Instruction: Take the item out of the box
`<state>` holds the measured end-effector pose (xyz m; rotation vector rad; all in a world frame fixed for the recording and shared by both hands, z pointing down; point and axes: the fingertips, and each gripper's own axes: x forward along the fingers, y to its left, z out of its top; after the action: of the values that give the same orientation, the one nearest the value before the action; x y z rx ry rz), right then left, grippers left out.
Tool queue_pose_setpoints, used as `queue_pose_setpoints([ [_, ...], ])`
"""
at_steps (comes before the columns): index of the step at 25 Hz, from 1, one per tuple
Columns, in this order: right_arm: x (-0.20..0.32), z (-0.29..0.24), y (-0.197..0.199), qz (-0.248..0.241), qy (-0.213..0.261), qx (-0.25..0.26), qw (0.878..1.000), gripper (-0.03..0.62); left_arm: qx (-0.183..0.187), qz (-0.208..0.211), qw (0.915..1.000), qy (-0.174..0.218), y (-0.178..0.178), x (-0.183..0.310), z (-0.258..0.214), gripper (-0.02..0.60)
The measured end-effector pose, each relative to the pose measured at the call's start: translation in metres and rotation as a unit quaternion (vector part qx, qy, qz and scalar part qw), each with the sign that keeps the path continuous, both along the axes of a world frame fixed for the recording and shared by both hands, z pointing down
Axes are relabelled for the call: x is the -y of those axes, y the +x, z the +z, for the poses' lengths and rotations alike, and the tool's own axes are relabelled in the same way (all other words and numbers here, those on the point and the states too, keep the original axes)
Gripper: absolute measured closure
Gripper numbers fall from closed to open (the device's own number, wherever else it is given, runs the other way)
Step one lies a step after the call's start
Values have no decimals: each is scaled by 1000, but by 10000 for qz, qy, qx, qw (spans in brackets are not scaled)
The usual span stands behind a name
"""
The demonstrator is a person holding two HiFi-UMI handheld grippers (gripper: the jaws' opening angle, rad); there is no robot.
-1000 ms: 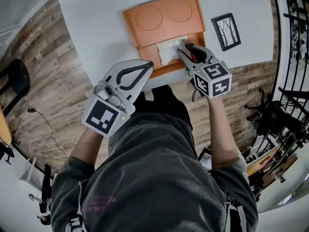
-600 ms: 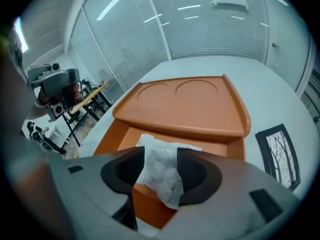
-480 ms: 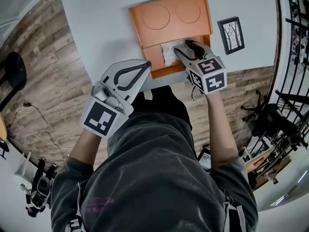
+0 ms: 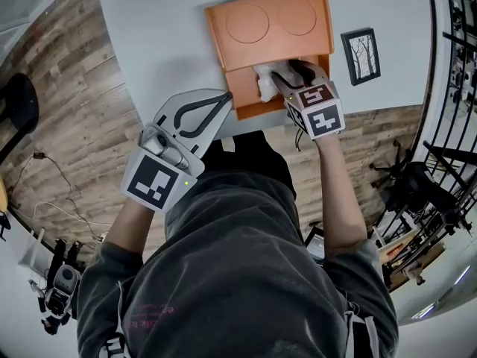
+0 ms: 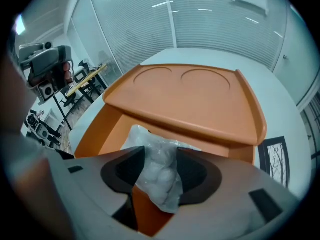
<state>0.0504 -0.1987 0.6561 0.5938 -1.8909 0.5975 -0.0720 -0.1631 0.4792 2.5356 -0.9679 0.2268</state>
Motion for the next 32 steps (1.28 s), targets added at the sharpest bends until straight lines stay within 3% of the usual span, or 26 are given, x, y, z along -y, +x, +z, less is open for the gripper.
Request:
queue_pose_setpoints([
  [10, -2, 5, -4, -265, 109, -117, 9995, 466, 35, 50, 10000, 3, 0, -3, 1, 578],
  [23, -6, -2, 0, -197, 288, 60, 9994, 574, 148, 158, 9997, 149, 8, -6, -15, 578],
  [32, -5, -37, -1, -103, 539, 379, 9978, 588, 255, 106, 9986, 452, 7, 5, -38, 578],
])
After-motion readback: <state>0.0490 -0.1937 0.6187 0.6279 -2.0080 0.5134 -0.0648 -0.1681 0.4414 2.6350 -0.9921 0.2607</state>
